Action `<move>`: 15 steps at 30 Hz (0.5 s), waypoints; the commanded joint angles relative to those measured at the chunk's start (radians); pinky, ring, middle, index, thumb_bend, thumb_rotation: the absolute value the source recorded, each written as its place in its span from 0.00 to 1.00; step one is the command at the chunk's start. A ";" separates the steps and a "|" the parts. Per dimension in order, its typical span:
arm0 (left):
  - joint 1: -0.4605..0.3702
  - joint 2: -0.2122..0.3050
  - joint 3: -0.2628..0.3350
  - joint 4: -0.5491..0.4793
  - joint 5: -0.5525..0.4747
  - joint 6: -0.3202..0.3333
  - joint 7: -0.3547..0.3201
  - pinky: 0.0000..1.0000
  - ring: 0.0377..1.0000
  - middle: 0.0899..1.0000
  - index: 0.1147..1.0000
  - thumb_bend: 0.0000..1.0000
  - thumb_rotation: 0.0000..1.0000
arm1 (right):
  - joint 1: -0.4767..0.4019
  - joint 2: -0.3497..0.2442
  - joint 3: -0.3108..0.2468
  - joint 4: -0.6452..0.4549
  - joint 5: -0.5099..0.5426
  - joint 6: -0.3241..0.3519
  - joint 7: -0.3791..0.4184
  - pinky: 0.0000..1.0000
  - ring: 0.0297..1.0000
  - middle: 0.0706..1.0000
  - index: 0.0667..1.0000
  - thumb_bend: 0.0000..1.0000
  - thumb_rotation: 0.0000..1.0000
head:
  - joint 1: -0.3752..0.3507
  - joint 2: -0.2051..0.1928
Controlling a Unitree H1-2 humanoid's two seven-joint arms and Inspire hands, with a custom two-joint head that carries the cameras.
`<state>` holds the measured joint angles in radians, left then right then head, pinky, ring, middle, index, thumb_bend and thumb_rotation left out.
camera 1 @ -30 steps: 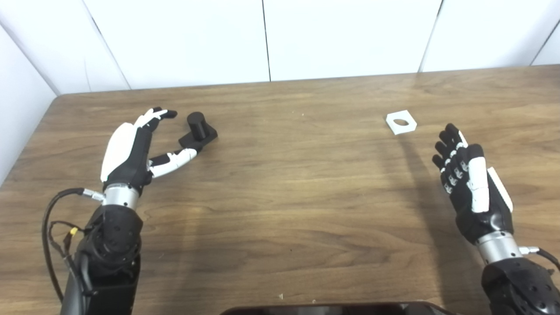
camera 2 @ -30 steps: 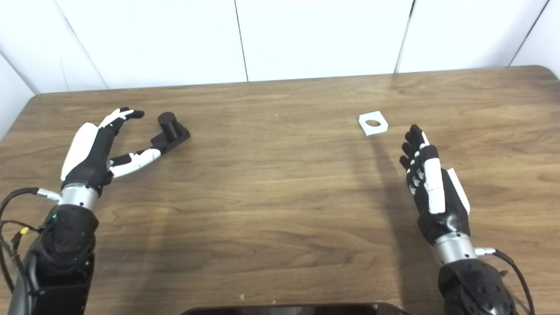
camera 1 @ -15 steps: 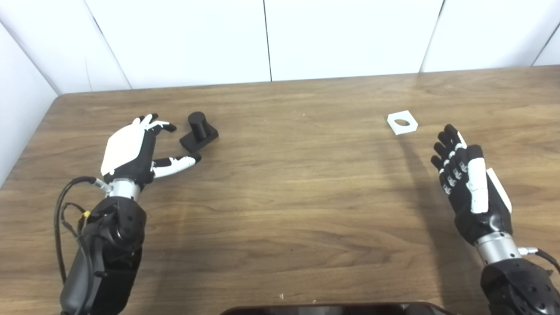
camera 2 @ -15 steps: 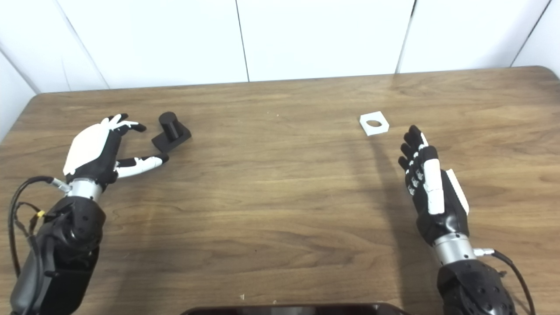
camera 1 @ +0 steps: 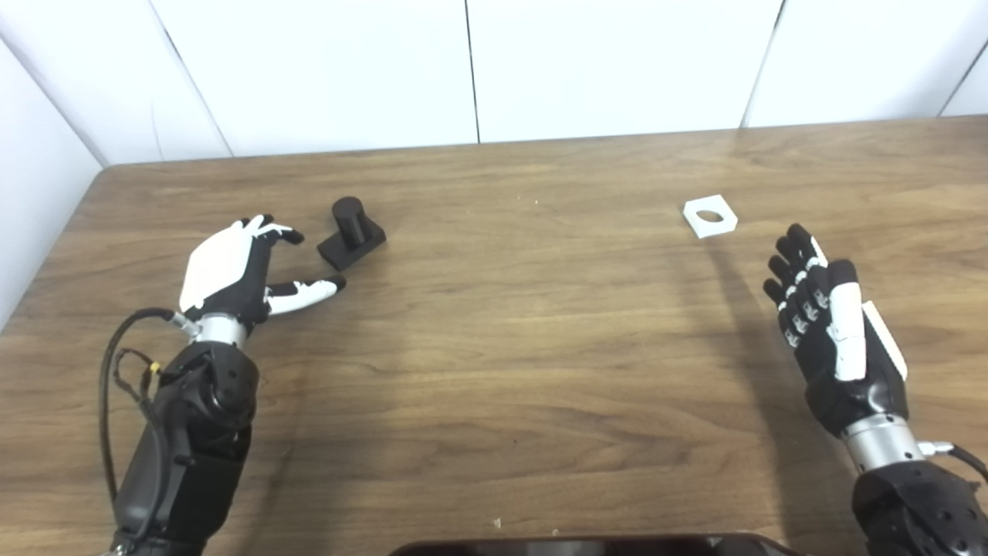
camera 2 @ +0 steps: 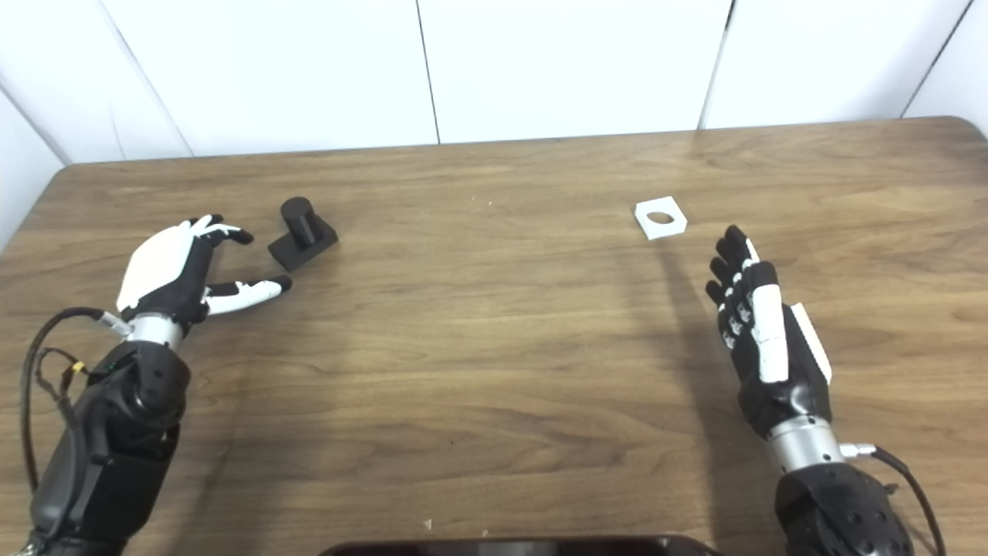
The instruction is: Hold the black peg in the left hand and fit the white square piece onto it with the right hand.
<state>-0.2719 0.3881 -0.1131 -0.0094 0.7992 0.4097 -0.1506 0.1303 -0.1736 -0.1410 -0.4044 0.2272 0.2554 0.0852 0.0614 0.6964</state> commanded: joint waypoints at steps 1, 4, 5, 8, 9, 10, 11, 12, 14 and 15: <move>-0.070 0.022 0.004 0.003 0.005 -0.019 0.038 1.00 1.00 0.95 0.72 0.76 0.51 | -0.014 -0.002 -0.003 -0.011 0.004 -0.054 0.009 1.00 1.00 1.00 1.00 0.61 1.00 | 0.001 -0.003; -0.089 0.015 0.001 0.022 -0.001 -0.017 0.039 1.00 1.00 0.96 0.71 0.76 0.50 | -0.012 -0.002 -0.004 -0.008 0.012 -0.060 0.015 1.00 1.00 1.00 1.00 0.60 1.00 | -0.002 -0.004; -0.094 0.013 -0.001 0.028 -0.002 -0.015 0.039 1.00 1.00 0.96 0.71 0.76 0.50 | -0.011 -0.002 -0.003 -0.008 0.009 -0.060 0.013 1.00 1.00 1.00 1.00 0.60 1.00 | -0.002 -0.004; -0.107 0.007 -0.006 0.044 -0.003 -0.017 0.045 1.00 1.00 0.95 0.71 0.77 0.50 | -0.010 0.000 -0.001 -0.007 0.002 -0.063 0.011 1.00 1.00 1.00 1.00 0.60 1.00 | -0.003 -0.006; -0.110 0.004 -0.007 0.049 -0.005 -0.020 0.049 1.00 1.00 0.95 0.71 0.77 0.50 | -0.010 0.001 0.000 -0.007 0.000 -0.063 0.010 1.00 1.00 1.00 1.00 0.60 1.00 | -0.004 -0.008; -0.114 0.002 -0.009 0.055 -0.006 -0.024 0.053 1.00 1.00 0.95 0.71 0.77 0.49 | -0.009 0.002 0.000 -0.008 -0.001 -0.064 0.009 1.00 1.00 1.00 1.00 0.60 1.00 | -0.005 -0.008; -0.118 0.000 -0.012 0.060 -0.005 -0.025 0.055 1.00 1.00 0.95 0.71 0.77 0.49 | -0.008 0.002 0.001 -0.009 -0.003 -0.065 0.008 1.00 1.00 1.00 1.00 0.60 1.00 | -0.004 -0.008; -0.123 -0.001 -0.016 0.066 -0.004 -0.023 0.056 1.00 1.00 0.95 0.71 0.77 0.50 | -0.007 0.003 0.001 -0.010 -0.004 -0.066 0.007 1.00 1.00 1.00 1.00 0.60 1.00 | -0.004 -0.008; -0.132 -0.003 -0.026 0.074 0.002 -0.017 0.057 1.00 1.00 0.95 0.72 0.78 0.50 | -0.005 0.005 0.002 -0.011 -0.005 -0.066 0.005 1.00 1.00 1.00 1.00 0.59 1.00 | -0.004 -0.008; -0.136 -0.003 -0.030 0.078 0.003 -0.016 0.057 1.00 1.00 0.95 0.72 0.78 0.50 | -0.004 0.007 0.003 -0.011 -0.006 -0.066 0.003 1.00 1.00 1.00 1.00 0.59 1.00 | -0.004 -0.008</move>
<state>-0.3426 0.3712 -0.1435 0.0792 0.7896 0.4065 -0.1255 0.1357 -0.1733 -0.1381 -0.3866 0.2235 0.2346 0.0860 0.0568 0.6872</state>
